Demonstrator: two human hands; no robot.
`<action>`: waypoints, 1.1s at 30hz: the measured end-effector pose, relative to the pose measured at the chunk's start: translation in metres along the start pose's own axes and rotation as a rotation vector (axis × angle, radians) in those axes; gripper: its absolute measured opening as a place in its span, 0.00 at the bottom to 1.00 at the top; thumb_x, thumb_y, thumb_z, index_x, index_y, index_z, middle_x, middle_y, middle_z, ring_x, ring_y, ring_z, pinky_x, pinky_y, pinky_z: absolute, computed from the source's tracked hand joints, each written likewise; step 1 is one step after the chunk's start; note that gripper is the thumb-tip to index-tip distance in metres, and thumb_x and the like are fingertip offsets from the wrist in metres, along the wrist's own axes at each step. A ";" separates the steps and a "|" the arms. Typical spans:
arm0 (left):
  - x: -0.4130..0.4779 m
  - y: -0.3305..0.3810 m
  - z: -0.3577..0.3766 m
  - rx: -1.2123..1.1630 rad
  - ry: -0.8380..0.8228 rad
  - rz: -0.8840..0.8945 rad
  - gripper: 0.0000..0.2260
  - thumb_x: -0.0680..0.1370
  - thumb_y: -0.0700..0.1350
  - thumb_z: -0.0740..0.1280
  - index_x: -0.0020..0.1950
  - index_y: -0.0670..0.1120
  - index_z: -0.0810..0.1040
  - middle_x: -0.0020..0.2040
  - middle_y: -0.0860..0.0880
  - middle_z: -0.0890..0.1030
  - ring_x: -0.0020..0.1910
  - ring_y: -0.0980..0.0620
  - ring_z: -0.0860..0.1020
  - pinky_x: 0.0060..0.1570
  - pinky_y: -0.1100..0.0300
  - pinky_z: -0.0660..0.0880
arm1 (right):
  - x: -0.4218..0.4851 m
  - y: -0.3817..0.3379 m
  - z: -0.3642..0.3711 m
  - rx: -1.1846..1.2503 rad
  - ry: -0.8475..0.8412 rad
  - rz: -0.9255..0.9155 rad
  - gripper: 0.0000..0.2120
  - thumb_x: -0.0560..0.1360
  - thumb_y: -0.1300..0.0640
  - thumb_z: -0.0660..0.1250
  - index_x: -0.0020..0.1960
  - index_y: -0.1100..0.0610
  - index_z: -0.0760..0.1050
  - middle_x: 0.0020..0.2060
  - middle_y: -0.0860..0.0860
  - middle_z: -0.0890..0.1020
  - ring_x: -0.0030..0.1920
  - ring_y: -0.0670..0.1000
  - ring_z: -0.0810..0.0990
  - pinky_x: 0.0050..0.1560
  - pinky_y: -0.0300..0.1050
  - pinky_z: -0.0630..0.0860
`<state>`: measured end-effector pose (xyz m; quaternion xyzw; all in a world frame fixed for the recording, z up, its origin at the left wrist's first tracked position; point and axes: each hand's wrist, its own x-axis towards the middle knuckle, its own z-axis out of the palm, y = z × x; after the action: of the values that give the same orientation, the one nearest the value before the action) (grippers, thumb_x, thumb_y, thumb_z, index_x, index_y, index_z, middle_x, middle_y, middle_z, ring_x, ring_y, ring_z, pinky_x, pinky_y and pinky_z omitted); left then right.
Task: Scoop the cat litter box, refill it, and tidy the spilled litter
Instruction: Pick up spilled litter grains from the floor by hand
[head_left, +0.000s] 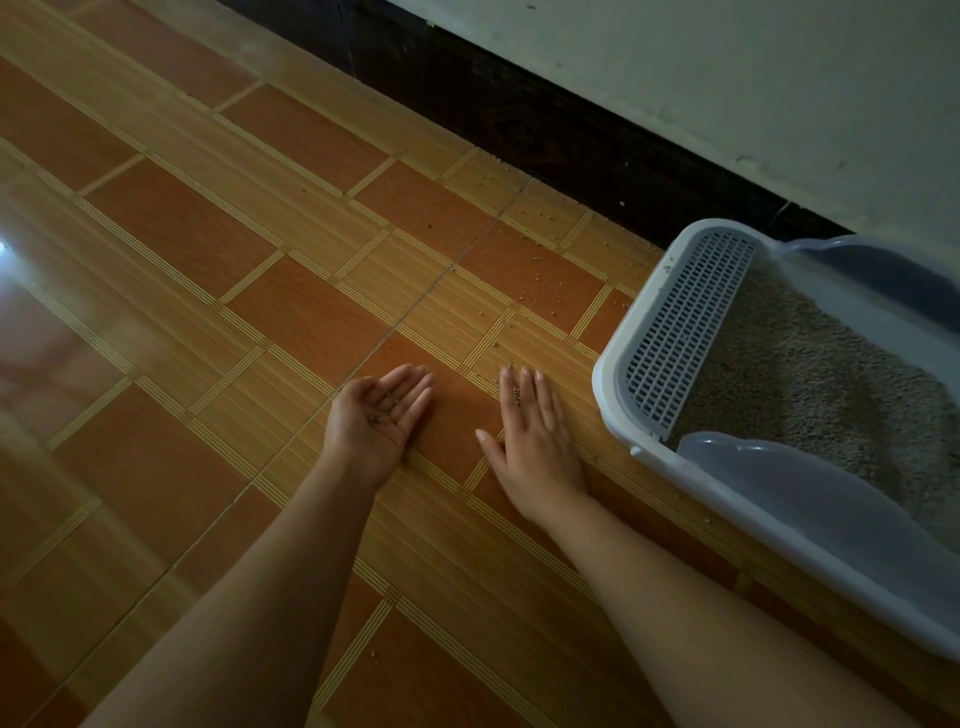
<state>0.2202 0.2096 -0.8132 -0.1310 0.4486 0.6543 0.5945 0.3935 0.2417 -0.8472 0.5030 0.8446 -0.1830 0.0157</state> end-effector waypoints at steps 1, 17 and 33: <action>0.000 0.000 0.000 0.002 0.001 0.000 0.17 0.81 0.42 0.51 0.50 0.33 0.77 0.45 0.37 0.83 0.44 0.43 0.84 0.49 0.51 0.80 | 0.002 -0.003 0.000 -0.002 -0.003 -0.012 0.33 0.79 0.40 0.45 0.71 0.51 0.27 0.76 0.54 0.40 0.75 0.53 0.35 0.72 0.47 0.35; 0.006 0.000 0.004 -0.039 0.015 -0.010 0.18 0.81 0.41 0.51 0.48 0.32 0.77 0.43 0.37 0.84 0.42 0.42 0.84 0.46 0.51 0.80 | 0.013 -0.009 0.002 0.037 0.053 0.127 0.36 0.79 0.40 0.46 0.74 0.60 0.33 0.76 0.55 0.40 0.75 0.52 0.37 0.73 0.47 0.36; 0.011 0.000 0.004 -0.047 0.012 -0.019 0.18 0.81 0.42 0.51 0.49 0.32 0.77 0.45 0.36 0.83 0.43 0.42 0.84 0.48 0.51 0.80 | 0.025 0.006 -0.006 -0.068 0.082 0.074 0.38 0.76 0.35 0.49 0.76 0.57 0.41 0.76 0.54 0.48 0.76 0.52 0.44 0.75 0.51 0.45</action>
<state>0.2186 0.2200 -0.8183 -0.1529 0.4355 0.6582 0.5948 0.3878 0.2675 -0.8482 0.5400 0.8311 -0.1329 0.0049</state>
